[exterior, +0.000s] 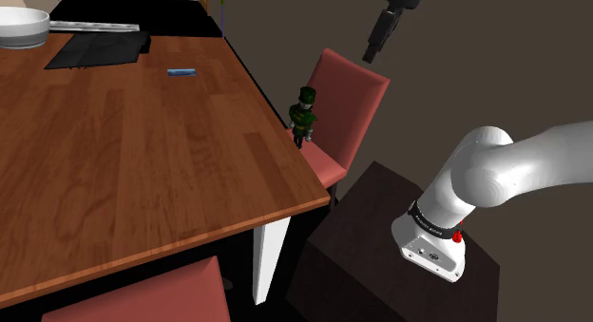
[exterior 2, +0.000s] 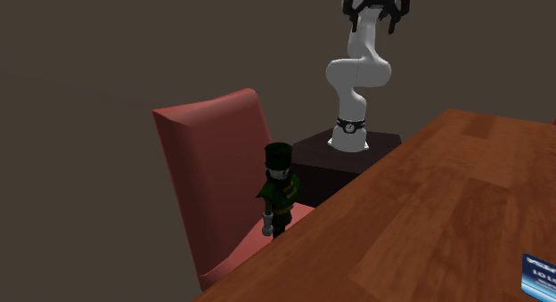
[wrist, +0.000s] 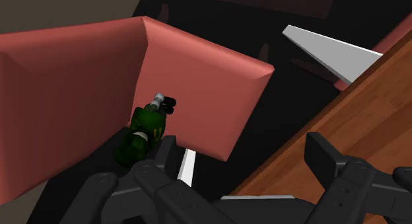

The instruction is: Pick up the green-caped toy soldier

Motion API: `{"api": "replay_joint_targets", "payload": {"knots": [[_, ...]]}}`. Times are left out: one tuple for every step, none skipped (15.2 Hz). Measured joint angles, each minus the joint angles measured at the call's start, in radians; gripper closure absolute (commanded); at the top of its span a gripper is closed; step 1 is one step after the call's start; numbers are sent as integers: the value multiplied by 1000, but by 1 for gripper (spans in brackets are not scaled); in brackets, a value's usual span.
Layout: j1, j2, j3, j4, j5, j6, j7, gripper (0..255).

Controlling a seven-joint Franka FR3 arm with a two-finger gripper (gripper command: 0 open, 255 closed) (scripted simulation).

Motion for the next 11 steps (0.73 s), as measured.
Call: {"api": "replay_joint_targets", "payload": {"knots": [[0, 0, 0, 0, 0, 0, 0, 0], [-4, 13, -4, -1, -5, 10, -3, 0], [-9, 39, -8, 3, -11, 26, -6, 0], [-15, 64, -11, -1, -16, 47, -6, 0], [-21, 92, -16, -1, -24, 66, -10, 0], [-27, 121, -19, 3, -30, 84, -9, 0], [-34, 155, -24, 11, -38, 102, -12, 0], [-39, 191, -25, 21, -43, 121, -8, 0], [-46, 223, -29, 15, -51, 150, -9, 0], [-51, 254, -30, 23, -56, 165, -6, 0], [-57, 286, -33, 32, -63, 179, -5, 0]]}}
